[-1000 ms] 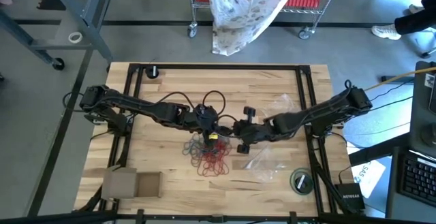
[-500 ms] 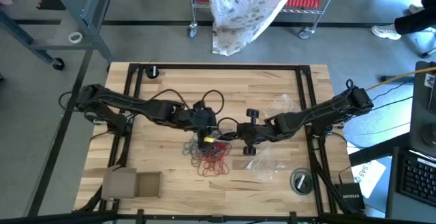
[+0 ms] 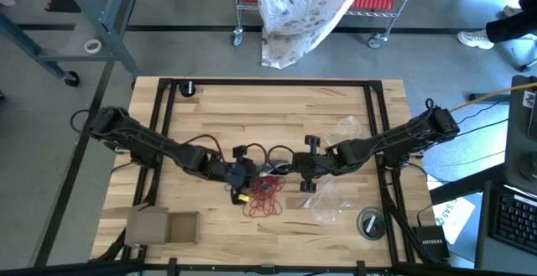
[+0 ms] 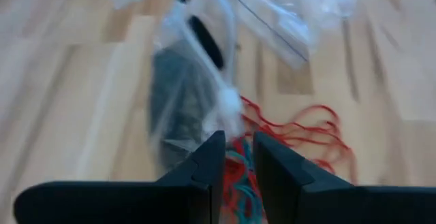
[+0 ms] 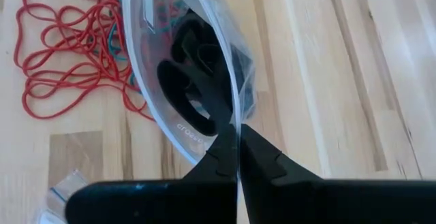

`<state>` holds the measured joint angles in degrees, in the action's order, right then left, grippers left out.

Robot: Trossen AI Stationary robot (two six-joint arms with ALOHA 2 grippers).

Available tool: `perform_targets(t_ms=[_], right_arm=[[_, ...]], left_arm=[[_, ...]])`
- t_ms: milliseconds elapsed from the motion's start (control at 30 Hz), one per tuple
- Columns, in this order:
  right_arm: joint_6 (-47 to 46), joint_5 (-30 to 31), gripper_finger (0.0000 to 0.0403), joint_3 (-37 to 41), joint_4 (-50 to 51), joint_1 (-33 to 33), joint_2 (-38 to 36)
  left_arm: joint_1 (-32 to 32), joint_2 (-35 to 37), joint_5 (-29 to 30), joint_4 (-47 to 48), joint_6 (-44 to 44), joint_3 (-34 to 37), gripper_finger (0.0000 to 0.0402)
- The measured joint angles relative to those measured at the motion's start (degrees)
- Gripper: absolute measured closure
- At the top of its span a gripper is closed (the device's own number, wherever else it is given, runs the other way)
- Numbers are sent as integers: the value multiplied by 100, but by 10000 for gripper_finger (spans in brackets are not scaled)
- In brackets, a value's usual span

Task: Sort rubber bands
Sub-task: Close the transparent zip lock bag

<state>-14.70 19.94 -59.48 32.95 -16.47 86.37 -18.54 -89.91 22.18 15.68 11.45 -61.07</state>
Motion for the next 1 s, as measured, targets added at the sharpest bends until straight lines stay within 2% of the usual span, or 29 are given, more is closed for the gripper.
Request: perform_targets(t_ms=[67,333,567,733,933,1000], right_arm=[[0,0,403,0,-6,0,0],[2,4,403,0,-31,0,0],[2,42,403,0,-47,0,0],[-46,6,396,-36,-17,0,0],[36,40,354,-976,929,-4,-5],[163,-99,333,-1261,936,-7,-7]], left_arm=[[0,2,213,-160,2,57,331],[25,0,236,-180,-131,99,333],[57,-31,245,-276,-210,99,395],[127,-31,245,-280,-248,97,400],[57,-20,218,-242,-162,37,400],[27,0,214,-259,-162,-25,401]])
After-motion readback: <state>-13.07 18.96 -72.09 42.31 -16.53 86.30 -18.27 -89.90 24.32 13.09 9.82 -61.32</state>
